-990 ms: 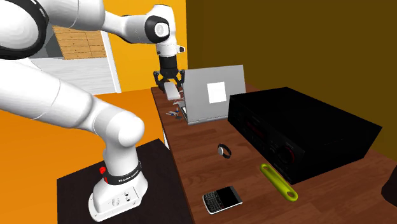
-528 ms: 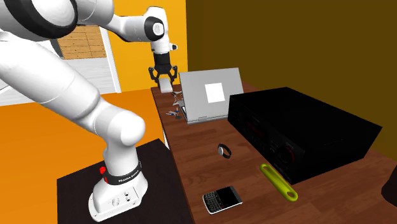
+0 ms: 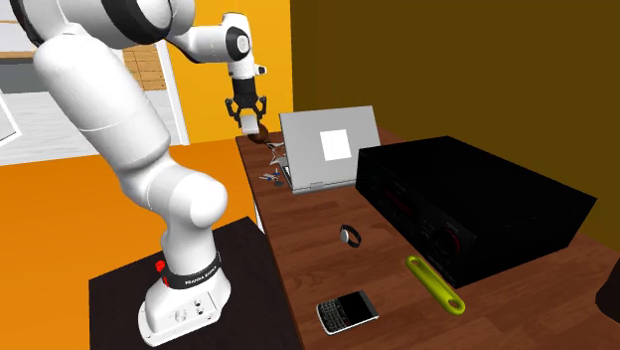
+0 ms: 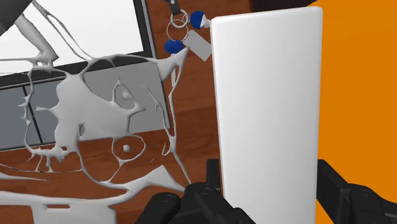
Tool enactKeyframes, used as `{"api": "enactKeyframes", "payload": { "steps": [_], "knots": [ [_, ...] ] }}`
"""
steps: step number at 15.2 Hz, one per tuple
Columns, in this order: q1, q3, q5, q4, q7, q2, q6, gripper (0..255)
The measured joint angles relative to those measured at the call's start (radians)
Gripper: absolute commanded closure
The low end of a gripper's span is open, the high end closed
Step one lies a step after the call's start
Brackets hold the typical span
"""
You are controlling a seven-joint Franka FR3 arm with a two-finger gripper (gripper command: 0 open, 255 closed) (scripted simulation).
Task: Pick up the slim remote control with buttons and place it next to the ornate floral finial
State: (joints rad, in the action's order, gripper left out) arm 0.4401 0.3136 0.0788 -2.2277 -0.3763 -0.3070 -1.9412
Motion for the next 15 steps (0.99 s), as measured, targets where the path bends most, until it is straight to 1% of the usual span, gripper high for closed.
{"api": "enactKeyframes", "payload": {
  "steps": [3, 5, 8, 15],
  "knots": [
    [0.007, 0.043, -0.028, 0.114, 0.067, 0.113, 0.003, 255],
    [0.013, 0.061, -0.042, 0.155, 0.099, 0.16, 0.0, 255],
    [0.015, 0.068, -0.049, 0.145, 0.111, 0.181, -0.03, 255],
    [0.017, 0.073, -0.057, 0.074, 0.12, 0.205, -0.123, 255]
  ]
}}
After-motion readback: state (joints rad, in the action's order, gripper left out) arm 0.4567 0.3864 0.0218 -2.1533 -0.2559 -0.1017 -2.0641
